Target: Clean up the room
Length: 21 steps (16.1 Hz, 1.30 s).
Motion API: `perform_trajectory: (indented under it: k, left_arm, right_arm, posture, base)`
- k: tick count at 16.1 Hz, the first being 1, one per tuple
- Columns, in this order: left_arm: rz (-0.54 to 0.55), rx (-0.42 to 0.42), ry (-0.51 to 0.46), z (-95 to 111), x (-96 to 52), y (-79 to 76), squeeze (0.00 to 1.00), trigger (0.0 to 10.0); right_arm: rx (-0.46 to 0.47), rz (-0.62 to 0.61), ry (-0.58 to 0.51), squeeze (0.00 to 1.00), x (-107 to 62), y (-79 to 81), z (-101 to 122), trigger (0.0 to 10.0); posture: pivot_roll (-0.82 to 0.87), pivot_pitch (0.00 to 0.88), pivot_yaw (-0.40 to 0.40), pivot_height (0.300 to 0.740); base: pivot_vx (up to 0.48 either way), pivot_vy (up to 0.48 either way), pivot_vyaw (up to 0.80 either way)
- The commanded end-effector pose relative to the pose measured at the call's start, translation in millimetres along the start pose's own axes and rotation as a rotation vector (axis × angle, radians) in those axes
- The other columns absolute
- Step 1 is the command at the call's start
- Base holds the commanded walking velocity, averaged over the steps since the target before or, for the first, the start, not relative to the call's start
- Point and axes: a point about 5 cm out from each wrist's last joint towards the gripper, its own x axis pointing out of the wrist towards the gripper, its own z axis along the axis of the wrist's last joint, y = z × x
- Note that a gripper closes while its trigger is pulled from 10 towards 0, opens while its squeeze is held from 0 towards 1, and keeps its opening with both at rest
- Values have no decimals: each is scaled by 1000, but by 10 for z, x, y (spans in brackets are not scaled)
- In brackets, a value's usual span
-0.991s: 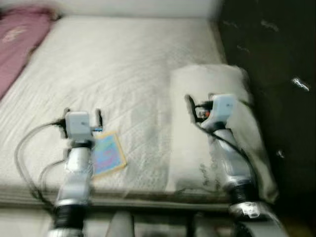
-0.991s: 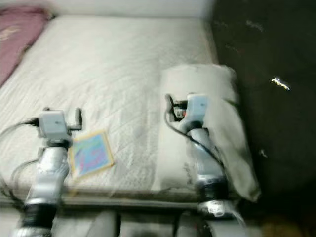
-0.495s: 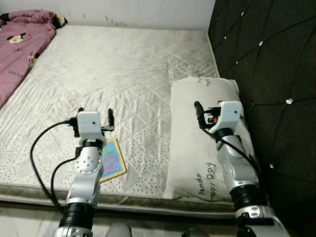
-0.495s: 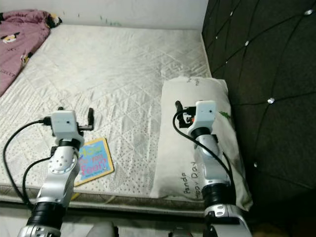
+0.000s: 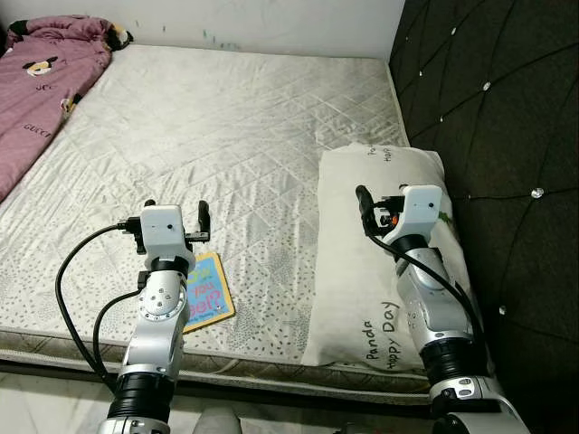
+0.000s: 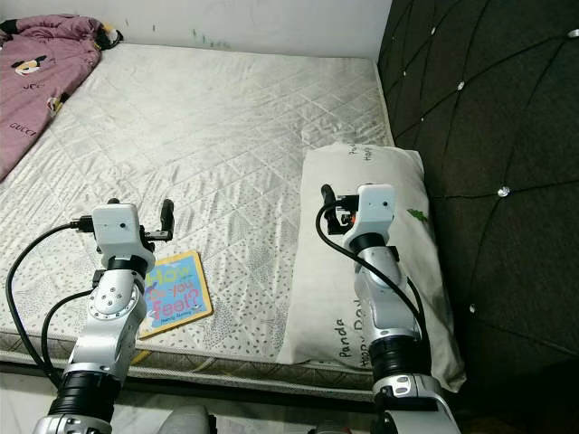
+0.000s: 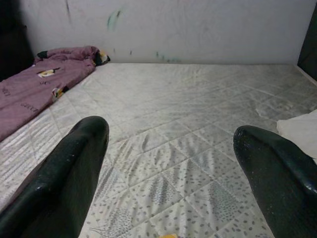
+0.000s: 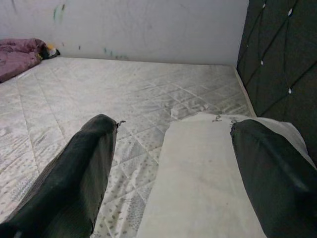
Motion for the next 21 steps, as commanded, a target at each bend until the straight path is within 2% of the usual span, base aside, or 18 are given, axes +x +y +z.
perform_trajectory:
  k: [1,8,13,21]
  left_arm:
    - [1,-2,4,-2,-5,27,0,10000]
    - [-12,-15,7,5,5,18,0,10000]
    - [-14,-26,9,9,27,5,0,10000]
    - [-6,-40,27,-12,37,-8,0,10000]
  right_arm:
    - [8,-4,6,0,11,14,-11,10000]
    - [6,1,3,0,35,40,5,10000]
    - [11,37,-6,0,98,155,31,10000]
    - [0,33,-4,0,97,118,23,10000]
  posture:
    - [-23,0,3,740]
    - [-27,0,9,740]
    - [-27,0,9,740]
    - [-39,0,4,740]
  base:
    - [0,289,0]
    - [0,359,-679]
    - [0,390,0]
    - [0,367,0]
